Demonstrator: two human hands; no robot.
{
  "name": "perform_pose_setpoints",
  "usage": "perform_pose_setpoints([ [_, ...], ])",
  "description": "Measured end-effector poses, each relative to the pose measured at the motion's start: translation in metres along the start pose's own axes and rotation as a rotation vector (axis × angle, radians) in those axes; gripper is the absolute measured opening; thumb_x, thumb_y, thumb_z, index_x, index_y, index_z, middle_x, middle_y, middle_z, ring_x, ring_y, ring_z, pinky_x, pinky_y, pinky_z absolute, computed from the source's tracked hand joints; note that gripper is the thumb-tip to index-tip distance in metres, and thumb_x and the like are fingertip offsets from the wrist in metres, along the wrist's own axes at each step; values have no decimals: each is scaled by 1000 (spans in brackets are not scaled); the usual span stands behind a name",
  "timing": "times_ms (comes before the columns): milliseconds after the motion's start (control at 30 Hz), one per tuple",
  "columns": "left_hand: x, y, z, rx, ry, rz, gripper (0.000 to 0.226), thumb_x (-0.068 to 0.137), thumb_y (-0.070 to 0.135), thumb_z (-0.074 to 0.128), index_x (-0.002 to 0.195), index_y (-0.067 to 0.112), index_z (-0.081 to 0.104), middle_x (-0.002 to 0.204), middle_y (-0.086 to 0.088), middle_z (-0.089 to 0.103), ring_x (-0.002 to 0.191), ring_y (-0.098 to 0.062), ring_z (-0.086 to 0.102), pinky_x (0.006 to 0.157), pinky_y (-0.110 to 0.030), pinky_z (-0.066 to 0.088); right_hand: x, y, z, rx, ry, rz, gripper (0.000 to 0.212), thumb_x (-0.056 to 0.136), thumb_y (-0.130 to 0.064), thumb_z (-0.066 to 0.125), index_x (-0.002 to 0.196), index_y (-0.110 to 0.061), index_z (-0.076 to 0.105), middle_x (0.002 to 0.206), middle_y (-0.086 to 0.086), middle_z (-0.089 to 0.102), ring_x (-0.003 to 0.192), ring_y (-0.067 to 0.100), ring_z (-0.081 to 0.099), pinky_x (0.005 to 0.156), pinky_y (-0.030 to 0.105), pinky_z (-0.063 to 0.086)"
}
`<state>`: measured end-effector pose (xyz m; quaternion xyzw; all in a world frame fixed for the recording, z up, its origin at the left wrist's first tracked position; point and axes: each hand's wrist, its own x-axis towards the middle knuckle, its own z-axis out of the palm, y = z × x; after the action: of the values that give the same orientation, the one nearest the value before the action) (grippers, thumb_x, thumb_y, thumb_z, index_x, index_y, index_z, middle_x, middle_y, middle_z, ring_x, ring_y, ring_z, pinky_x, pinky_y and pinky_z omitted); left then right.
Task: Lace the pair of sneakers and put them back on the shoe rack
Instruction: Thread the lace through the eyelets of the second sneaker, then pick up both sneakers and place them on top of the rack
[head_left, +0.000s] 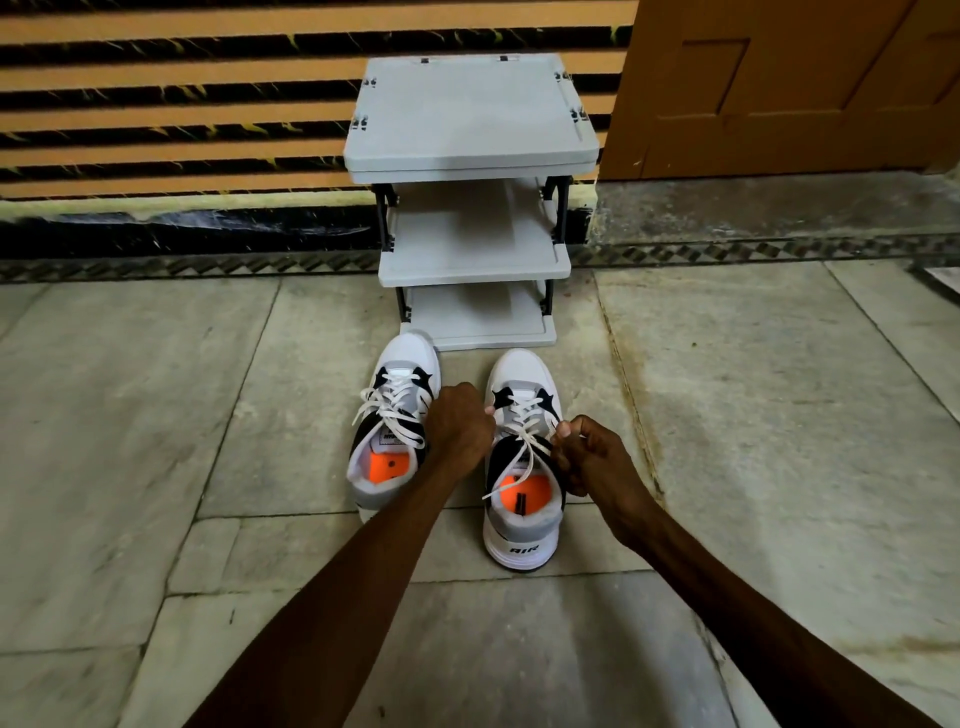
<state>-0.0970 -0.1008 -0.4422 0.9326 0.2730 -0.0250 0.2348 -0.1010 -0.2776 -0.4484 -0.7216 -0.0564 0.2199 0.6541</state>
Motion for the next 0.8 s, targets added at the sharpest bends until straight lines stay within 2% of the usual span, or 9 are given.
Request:
perform_pose_setpoints([
  [67, -1, -5, -2, 20, -40, 52, 30, 90, 26, 61, 106, 1, 63, 114, -21, 63, 106, -37, 60, 81, -39, 49, -7, 5, -2, -131, -10, -20, 32, 98, -32, 51, 83, -4, 53, 68, -1, 61, 58, 12, 51, 53, 23, 41],
  [167, -9, -16, -7, 12, -21, 233, 26, 87, 28, 62, 98, 6, 66, 107, -16, 60, 101, -33, 59, 83, -40, 47, -10, 16, 4, -492, 88, -157, 25, 92, -42, 58, 106, -21, 62, 105, 0, 63, 95, 17, 60, 81, 35, 52],
  [233, -17, -27, -12, 58, 115, 366, 21, 83, 25, 65, 99, 10, 66, 109, -11, 59, 104, -28, 56, 85, -39, 46, -9, 18, 13, -710, 40, -130, 49, 85, -49, 63, 128, -27, 53, 129, 9, 49, 113, 28, 54, 96, 44, 47],
  [300, -25, -40, -19, 85, 269, 423, 24, 82, 25, 65, 103, 15, 63, 115, -8, 57, 109, -27, 52, 89, -38, 43, -5, 13, 22, -762, -6, -50, 60, 85, -47, 64, 138, -28, 43, 141, 12, 37, 118, 37, 52, 100, 46, 45],
  [400, -27, -64, -27, 181, 315, 308, 48, 82, 41, 62, 123, 18, 55, 134, -10, 49, 127, -33, 41, 103, -44, 37, 0, 5, 35, -887, -39, -57, 59, 91, -40, 58, 144, -25, 38, 151, 15, 29, 123, 41, 49, 104, 45, 42],
  [467, -24, -80, -30, 201, 248, 160, 68, 77, 52, 63, 136, 24, 42, 148, -9, 35, 138, -35, 27, 110, -50, 27, 6, 0, 41, -940, -49, -78, 55, 95, -35, 53, 146, -20, 37, 152, 17, 29, 125, 40, 49, 105, 42, 41],
  [533, -22, -92, -32, 67, 142, -3, 82, 74, 57, 64, 143, 30, 30, 154, -6, 23, 142, -35, 19, 111, -52, 23, 15, -3, 46, -946, -54, -88, 51, 97, -31, 50, 145, -19, 39, 152, 17, 30, 123, 40, 52, 103, 42, 42],
  [633, -19, -97, -31, -189, -40, -123, 85, 75, 55, 66, 146, 31, 24, 152, -10, 23, 135, -39, 32, 109, -48, 34, 30, -6, 51, -943, -65, -104, 46, 98, -27, 47, 144, -20, 42, 153, 14, 31, 117, 38, 57, 99, 38, 47],
  [800, -21, -86, -24, -255, -74, -133, 83, 78, 51, 64, 146, 30, 22, 149, -14, 25, 128, -43, 40, 105, -45, 38, 38, -5, 58, -938, -56, -137, 44, 98, -23, 47, 142, -18, 45, 149, 14, 36, 115, 35, 59, 95, 32, 45],
])
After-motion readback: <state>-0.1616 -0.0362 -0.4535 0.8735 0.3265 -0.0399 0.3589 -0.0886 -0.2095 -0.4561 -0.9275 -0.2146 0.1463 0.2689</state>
